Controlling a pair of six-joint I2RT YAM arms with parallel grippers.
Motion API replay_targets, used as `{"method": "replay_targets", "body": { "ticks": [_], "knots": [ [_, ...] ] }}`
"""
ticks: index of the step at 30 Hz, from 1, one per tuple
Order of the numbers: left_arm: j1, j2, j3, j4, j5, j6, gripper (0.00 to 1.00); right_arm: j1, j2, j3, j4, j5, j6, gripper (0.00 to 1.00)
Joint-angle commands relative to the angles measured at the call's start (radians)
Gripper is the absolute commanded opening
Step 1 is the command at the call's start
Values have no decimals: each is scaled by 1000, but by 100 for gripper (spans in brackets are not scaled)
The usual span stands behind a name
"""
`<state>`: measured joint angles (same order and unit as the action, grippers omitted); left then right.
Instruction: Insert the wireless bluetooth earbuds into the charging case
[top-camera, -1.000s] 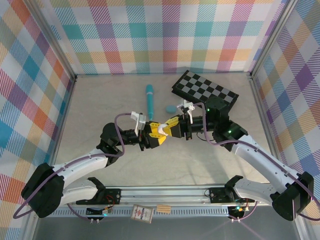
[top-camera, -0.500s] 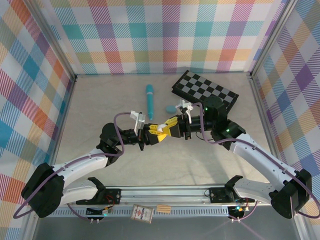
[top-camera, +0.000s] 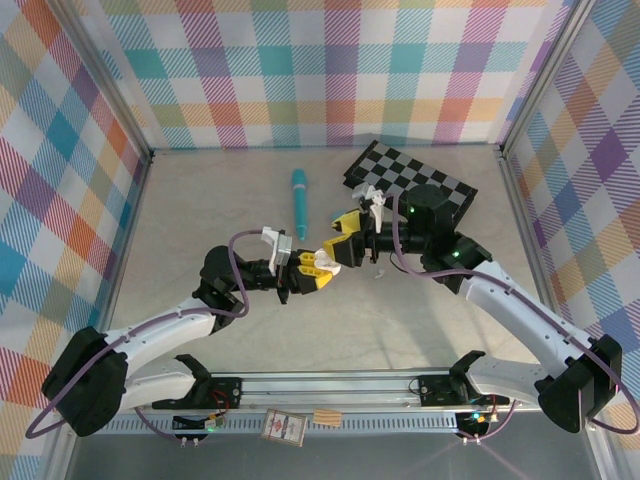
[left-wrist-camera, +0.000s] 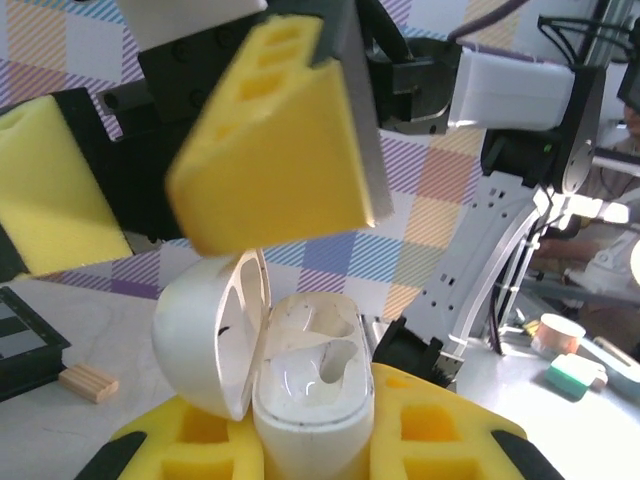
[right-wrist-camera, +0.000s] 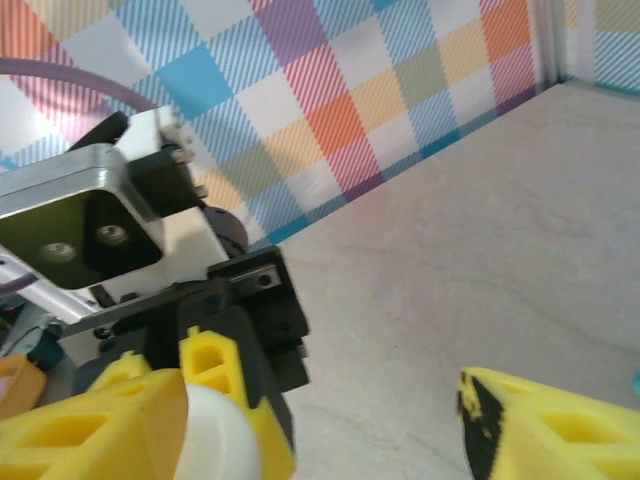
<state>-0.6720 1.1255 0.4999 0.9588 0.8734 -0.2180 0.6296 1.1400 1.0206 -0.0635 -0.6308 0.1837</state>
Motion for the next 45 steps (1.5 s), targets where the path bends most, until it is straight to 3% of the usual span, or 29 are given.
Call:
{"method": "replay_targets", "body": {
  "ticks": [1,4,8,12,15,21,25,31,45],
  "knots": [
    [-6,-49,-10,-89,-13,185,0,-4,-1,38,30,-15,26,79],
    [-6,-82,-26,-151,-61,286,0,-12,-29,13,63,7,69,83],
    [-6,-105,-54,-174,-118,338,0,-90,-76,-64,100,127,194,84],
    [-5,-107,-74,-164,-117,352,0,-190,-63,-97,-33,262,307,82],
    [-5,-102,-91,-134,-116,351,0,-261,-29,-120,-163,353,382,78],
    [-5,-63,-96,-98,-93,351,0,-299,105,-148,-340,473,450,60],
    [-5,-43,-94,-81,-85,358,0,-301,238,-149,-345,450,479,47],
    [-5,-26,-91,-80,-69,351,0,-324,378,-163,-282,381,517,37],
    [-5,-4,-67,-86,-49,340,0,-329,518,-183,-216,318,542,31]
  ]
}}
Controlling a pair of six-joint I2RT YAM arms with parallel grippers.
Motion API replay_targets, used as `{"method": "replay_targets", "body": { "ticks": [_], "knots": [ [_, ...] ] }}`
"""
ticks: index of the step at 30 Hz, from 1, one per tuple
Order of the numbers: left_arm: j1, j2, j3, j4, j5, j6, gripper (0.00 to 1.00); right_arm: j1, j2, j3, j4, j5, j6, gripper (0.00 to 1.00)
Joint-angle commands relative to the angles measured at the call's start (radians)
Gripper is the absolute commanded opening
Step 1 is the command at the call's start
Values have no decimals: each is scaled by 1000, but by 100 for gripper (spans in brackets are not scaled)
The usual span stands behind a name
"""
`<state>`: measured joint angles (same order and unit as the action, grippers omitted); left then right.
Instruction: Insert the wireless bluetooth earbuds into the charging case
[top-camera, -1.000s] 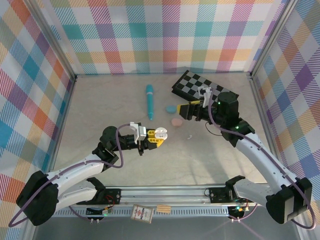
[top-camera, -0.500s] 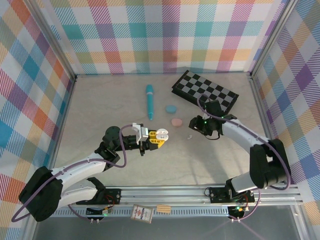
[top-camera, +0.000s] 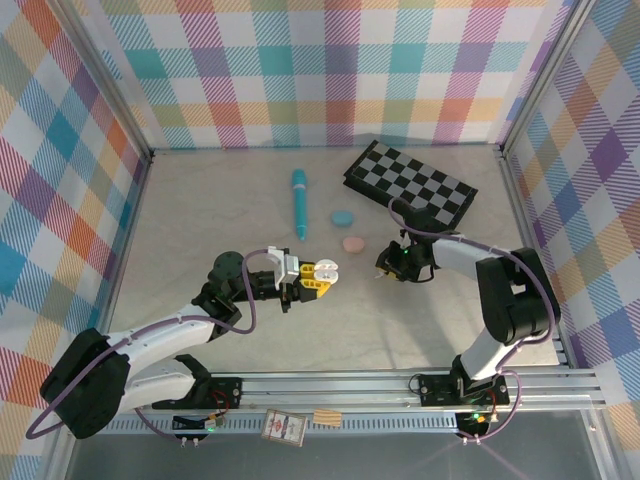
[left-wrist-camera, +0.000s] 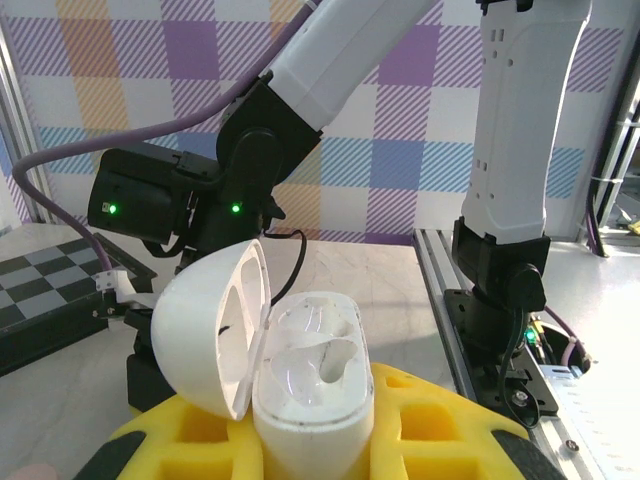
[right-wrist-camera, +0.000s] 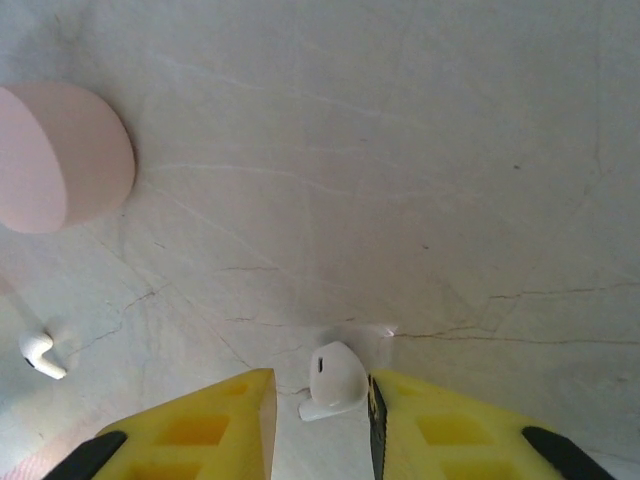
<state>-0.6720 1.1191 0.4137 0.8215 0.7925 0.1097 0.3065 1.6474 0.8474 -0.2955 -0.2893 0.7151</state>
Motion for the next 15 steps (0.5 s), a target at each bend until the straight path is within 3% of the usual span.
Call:
{"method": "replay_targets", "body": {
  "ticks": [1,15],
  "knots": [
    [-5,2,19,50,32,12,0,-6,12,-10,16,-26,9,30],
    [-5,-9,27,24,38,18,0,-7,54,-10,4,-19,-2,23]
  ]
}}
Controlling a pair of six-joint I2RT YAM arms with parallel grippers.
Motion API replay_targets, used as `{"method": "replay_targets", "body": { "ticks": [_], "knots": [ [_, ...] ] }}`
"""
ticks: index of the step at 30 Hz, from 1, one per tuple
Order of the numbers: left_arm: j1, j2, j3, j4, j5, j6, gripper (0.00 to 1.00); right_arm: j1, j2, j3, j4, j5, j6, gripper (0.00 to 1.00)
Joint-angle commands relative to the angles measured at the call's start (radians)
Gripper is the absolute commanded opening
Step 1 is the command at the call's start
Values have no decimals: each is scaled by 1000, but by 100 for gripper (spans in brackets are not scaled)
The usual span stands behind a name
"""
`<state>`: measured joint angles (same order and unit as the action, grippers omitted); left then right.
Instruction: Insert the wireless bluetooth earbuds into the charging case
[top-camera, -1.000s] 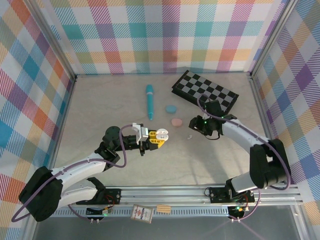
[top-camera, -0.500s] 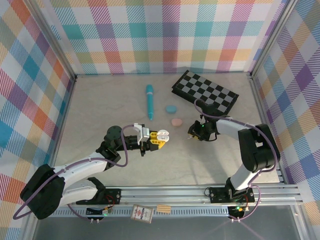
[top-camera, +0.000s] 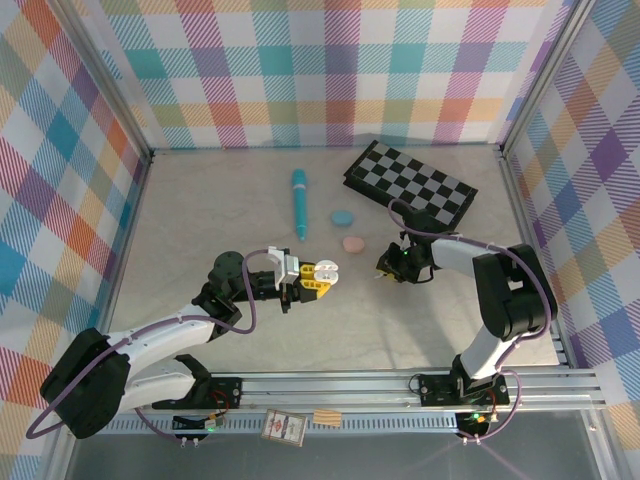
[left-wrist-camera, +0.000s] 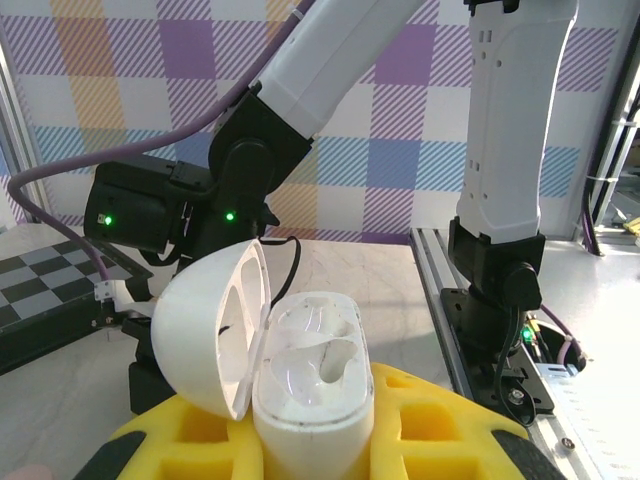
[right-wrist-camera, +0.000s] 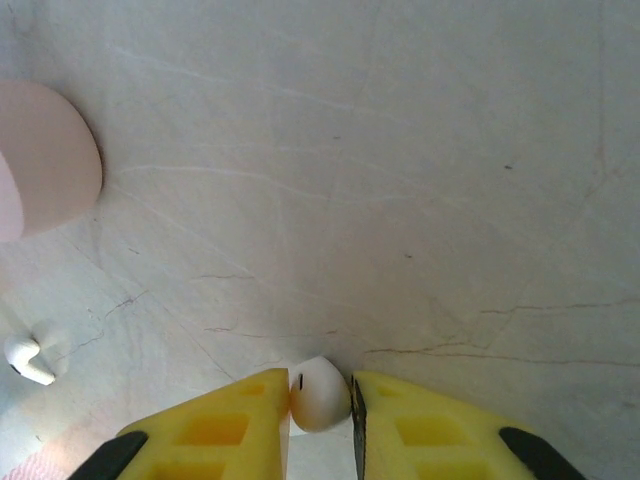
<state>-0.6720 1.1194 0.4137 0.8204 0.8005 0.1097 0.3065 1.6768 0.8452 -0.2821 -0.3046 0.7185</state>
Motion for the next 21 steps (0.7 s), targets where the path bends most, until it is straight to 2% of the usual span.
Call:
{"method": "replay_targets", "body": {
  "ticks": [1,14,21],
  "knots": [
    [-5,-10,27,22,30,19,0,-7,26,-8,-14,0,-8,22],
    [-4,15,28,18,5,31,0,-5,-44,-1,-35,42,-64,18],
    [-5,84,51,-28,-76,59,0,8,-146,-17,-27,91,-161,18]
  ]
}}
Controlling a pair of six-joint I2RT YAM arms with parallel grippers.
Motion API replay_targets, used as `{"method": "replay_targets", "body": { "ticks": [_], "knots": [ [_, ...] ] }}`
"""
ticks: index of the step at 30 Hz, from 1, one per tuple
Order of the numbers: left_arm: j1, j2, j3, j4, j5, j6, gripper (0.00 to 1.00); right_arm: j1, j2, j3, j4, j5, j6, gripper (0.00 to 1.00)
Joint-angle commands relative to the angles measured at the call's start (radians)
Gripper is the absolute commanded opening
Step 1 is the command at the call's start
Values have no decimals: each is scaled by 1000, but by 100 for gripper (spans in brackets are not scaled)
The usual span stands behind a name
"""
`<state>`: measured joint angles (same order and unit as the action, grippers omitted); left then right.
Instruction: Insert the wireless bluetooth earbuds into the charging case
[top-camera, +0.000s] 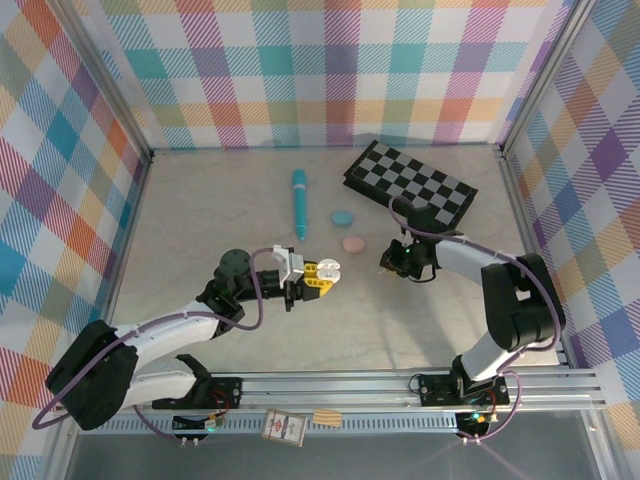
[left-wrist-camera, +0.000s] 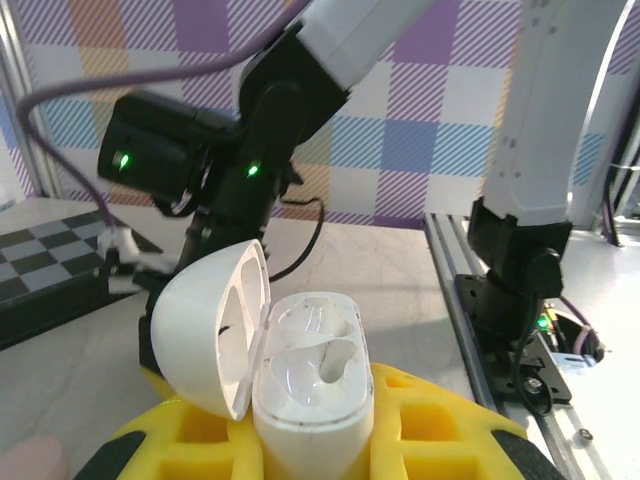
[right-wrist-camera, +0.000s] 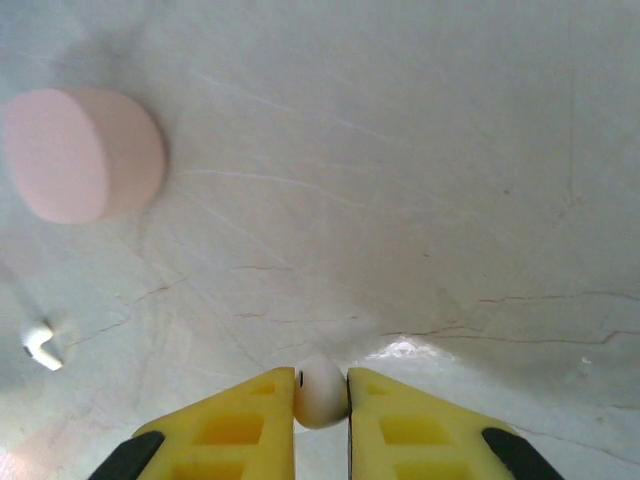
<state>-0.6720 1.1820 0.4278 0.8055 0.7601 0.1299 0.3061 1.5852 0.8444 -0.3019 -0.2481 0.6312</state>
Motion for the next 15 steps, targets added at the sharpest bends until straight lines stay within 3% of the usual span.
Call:
{"method": "replay_targets", "body": {
  "ticks": [1,15],
  "knots": [
    [-5,39,45,-32,-46,50,0,19,-75,-19,-5,48,-91,18],
    [-6,290,93,113,-100,-22,0,182,-412,-8,-39,187,-300,18]
  ]
}}
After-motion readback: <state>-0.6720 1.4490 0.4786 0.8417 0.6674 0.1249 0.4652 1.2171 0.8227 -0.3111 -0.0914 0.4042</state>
